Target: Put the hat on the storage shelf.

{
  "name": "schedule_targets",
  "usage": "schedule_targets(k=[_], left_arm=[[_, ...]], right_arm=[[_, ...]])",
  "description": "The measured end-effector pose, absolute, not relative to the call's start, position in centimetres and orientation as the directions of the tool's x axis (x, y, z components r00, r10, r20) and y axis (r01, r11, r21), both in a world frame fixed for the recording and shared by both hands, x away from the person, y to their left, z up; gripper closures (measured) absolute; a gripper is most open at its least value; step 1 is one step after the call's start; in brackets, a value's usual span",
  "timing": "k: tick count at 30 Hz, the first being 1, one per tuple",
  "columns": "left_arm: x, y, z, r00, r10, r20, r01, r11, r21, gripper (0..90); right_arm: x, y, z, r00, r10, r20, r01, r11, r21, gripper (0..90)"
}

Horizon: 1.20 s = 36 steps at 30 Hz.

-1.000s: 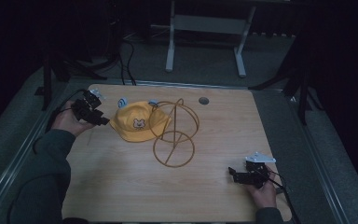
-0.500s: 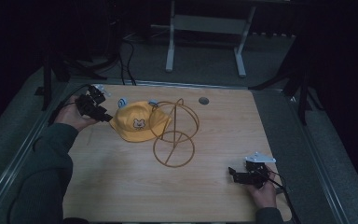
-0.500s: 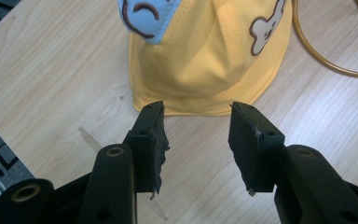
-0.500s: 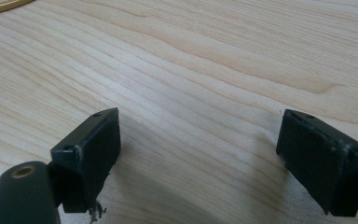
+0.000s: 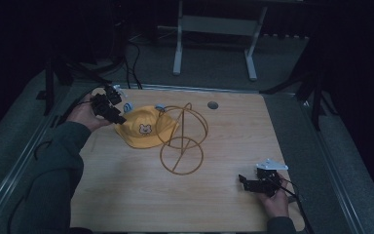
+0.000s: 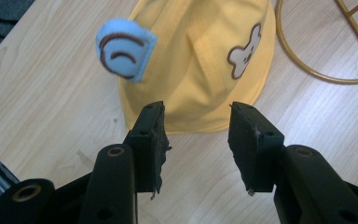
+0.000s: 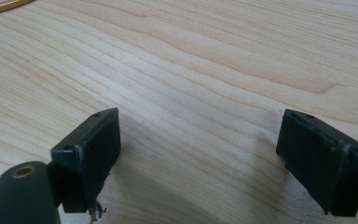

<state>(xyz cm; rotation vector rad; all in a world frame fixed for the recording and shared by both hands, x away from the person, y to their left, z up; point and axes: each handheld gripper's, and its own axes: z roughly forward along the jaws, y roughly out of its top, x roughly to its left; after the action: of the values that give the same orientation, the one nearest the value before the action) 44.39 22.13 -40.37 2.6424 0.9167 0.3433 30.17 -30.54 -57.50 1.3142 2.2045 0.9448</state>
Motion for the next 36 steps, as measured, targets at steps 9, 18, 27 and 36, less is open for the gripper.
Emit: schedule_targets(k=[9, 18, 27, 36], left_arm=[[45.6, 20.9, -39.8, 0.765, 0.632, 0.121, 0.554, -0.743, 0.376, 50.8], [47.0, 19.7, -39.6, 0.774, 0.622, 0.120, 0.543, -0.748, 0.380, 50.5], [48.3, 18.5, -40.0, 0.767, 0.634, 0.099, 0.558, -0.735, 0.385, 48.9], [49.5, 17.7, -40.0, 0.763, 0.642, 0.069, 0.567, -0.718, 0.403, 46.1]], right_arm=[[30.2, -30.5, -57.5, -0.476, 0.879, 0.000, 0.606, 0.328, 0.724, 13.6], [30.2, -30.5, -57.5, -0.476, 0.879, 0.000, 0.606, 0.328, 0.725, 13.6], [30.2, -30.5, -57.5, -0.476, 0.879, 0.000, 0.606, 0.328, 0.725, 13.6], [30.2, -30.5, -57.5, -0.476, 0.879, 0.000, 0.606, 0.329, 0.725, 13.6]])
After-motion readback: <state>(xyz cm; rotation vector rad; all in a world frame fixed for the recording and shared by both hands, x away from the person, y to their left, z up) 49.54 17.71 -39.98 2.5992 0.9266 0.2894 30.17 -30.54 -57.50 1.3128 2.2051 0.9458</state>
